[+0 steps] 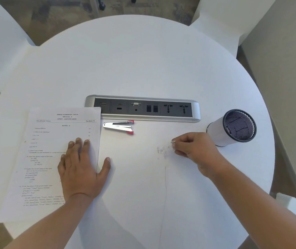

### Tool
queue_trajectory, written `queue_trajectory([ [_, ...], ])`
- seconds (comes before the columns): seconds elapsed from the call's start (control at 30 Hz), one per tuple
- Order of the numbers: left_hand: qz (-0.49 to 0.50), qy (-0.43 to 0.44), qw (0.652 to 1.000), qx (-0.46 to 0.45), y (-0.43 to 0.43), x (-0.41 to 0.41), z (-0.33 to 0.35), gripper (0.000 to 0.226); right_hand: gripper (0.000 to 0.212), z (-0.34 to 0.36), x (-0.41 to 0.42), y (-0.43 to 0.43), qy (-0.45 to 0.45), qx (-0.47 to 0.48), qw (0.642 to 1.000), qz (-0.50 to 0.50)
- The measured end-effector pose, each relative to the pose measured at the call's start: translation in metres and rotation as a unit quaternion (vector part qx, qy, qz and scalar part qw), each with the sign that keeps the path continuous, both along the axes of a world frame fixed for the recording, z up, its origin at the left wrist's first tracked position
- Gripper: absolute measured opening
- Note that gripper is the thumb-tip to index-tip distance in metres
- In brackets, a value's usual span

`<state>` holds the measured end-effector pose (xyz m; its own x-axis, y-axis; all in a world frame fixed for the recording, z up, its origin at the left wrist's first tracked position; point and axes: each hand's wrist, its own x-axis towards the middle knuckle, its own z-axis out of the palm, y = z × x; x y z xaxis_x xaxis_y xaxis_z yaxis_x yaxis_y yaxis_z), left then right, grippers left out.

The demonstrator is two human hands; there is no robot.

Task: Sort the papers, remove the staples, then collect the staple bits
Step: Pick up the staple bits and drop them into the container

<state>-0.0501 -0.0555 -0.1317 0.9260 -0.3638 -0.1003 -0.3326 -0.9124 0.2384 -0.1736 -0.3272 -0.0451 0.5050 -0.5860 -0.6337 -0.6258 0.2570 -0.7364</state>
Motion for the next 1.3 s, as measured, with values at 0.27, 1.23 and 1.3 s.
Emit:
queue_trajectory([
  [0.27, -0.003, -0.005, 1.000, -0.001, 0.003, 0.002, -0.002, 0.088, 0.012, 0.075, -0.043, -0.038, -0.110, 0.049, 0.983, -0.140],
  [1.23, 0.000, -0.011, 0.999, -0.034, -0.002, 0.001, -0.006, 0.089, 0.013, 0.065, -0.063, -0.105, 0.132, -0.418, 0.899, 0.023],
  [1.3, 0.002, -0.011, 0.999, -0.036, -0.002, 0.001, -0.005, 0.088, 0.017, 0.064, -0.062, -0.104, 0.142, -0.425, 0.893, 0.044],
])
